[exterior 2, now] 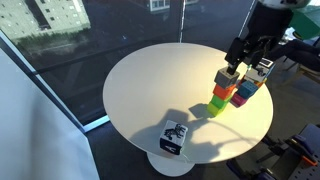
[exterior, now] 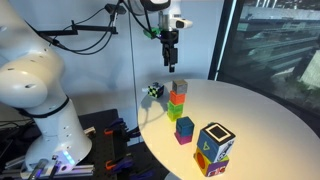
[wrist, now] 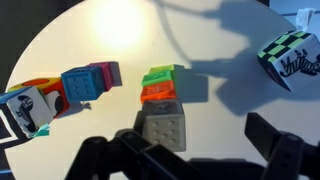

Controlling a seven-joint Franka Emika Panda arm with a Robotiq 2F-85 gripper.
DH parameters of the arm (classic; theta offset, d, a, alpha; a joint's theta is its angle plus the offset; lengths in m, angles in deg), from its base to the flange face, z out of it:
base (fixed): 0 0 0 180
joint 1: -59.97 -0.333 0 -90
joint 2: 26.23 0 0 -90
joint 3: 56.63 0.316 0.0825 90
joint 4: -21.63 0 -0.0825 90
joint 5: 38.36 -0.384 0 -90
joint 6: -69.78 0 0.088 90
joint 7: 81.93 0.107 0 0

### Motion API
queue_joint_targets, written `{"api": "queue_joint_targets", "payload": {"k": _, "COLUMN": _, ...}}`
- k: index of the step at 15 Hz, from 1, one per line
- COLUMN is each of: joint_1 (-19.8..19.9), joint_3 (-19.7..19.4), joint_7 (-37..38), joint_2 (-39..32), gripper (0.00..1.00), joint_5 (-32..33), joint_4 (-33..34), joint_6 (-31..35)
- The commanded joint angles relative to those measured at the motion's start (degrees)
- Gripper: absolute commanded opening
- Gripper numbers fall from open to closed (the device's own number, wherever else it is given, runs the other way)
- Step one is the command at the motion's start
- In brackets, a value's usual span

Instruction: Put the gray building block on the blue building block

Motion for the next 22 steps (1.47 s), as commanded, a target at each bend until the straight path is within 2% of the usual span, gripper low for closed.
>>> {"api": "queue_joint_targets", "payload": {"k": 1, "joint_1": 0.2, "joint_3": -1.0, "joint_7": -0.4, "joint_2": -3.0, "gripper": 1.0, "joint_5": 0.1, "joint_4": 4.0, "joint_6": -2.6}}
{"api": "queue_joint_targets", "payload": {"k": 22, "joint_1": 0.4, "joint_3": -2.8, "joint_7": 3.0, "joint_2": -12.1, "gripper": 1.0, "joint_5": 5.1, "joint_4": 6.6, "joint_6": 5.0}}
